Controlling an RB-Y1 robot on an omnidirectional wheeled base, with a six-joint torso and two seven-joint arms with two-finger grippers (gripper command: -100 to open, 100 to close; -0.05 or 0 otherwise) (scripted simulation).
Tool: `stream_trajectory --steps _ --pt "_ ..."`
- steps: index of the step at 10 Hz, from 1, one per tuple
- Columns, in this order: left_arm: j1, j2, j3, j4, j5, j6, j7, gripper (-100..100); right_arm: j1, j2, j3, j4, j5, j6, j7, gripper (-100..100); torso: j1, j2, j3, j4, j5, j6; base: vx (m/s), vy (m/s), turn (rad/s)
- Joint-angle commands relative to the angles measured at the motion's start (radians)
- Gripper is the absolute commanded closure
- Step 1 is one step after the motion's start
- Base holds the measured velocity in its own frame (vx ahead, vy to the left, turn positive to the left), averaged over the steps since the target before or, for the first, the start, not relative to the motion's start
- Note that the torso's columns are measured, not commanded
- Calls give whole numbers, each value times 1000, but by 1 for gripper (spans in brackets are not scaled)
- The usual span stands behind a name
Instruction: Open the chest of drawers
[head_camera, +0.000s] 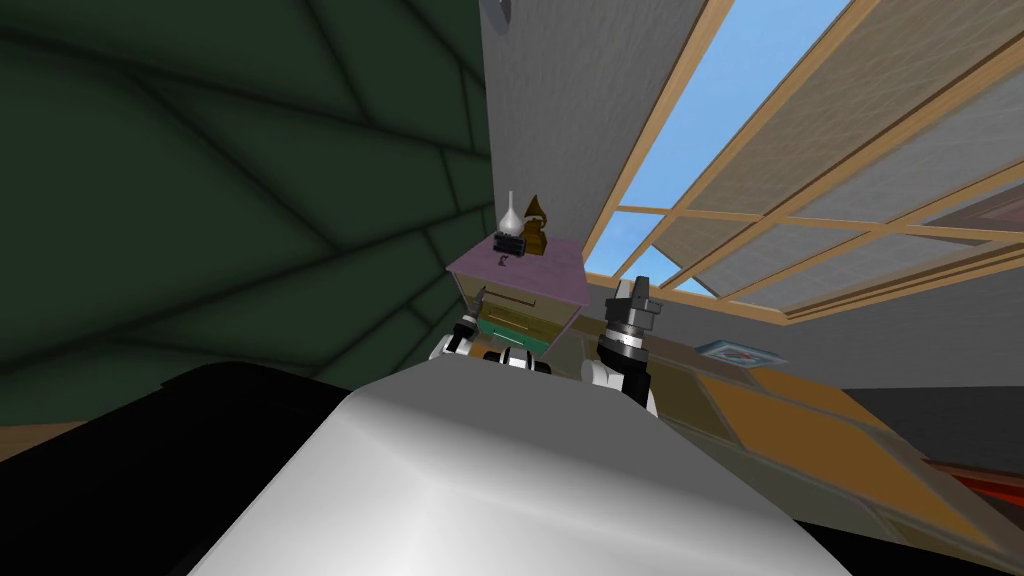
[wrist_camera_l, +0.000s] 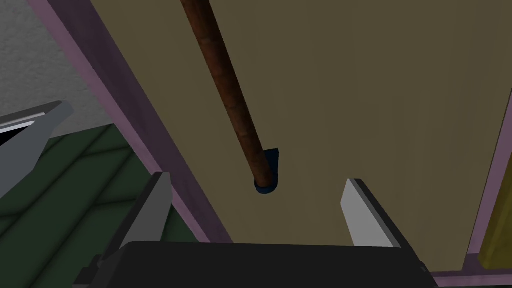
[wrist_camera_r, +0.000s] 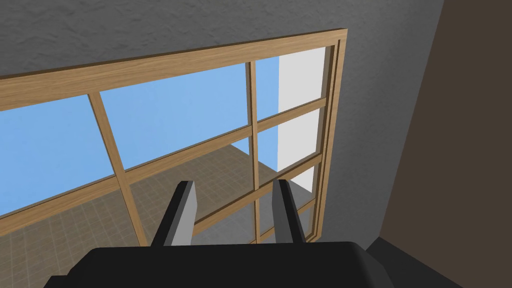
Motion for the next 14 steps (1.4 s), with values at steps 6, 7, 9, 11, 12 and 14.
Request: stream_trajectory --steps 6,7,9,11,12,14 --pt "-9 14 -8 16 -5 17 2 100 0 0 0 0 0 0 0 0 1 0 0 0 0 0 12 7 -11" --pt "-5 16 -10 10 -5 18 3 100 0 0 0 0 0 0 0 0 6 1 2 -5 4 -1 -165 25 17" --pt "9 21 -15 -10 -6 21 9 100 -1 0 0 0 0 0 0 0 6 -2 0 -4 2 -2 -203 40 19" --pt "14 22 -23 -15 -6 19 13 100 0 0 0 0 0 0 0 0 4 -8 -4 -1 0 -2 -120 12 6" --pt "21 25 -25 -19 -7 20 14 100 0 0 0 0 0 0 0 0 2 -6 -4 -3 0 -2 -183 15 49" --pt "35 31 -29 -27 -9 21 17 100 -1 0 0 0 0 0 0 0 5 -1 0 -4 2 -1 -204 38 20"
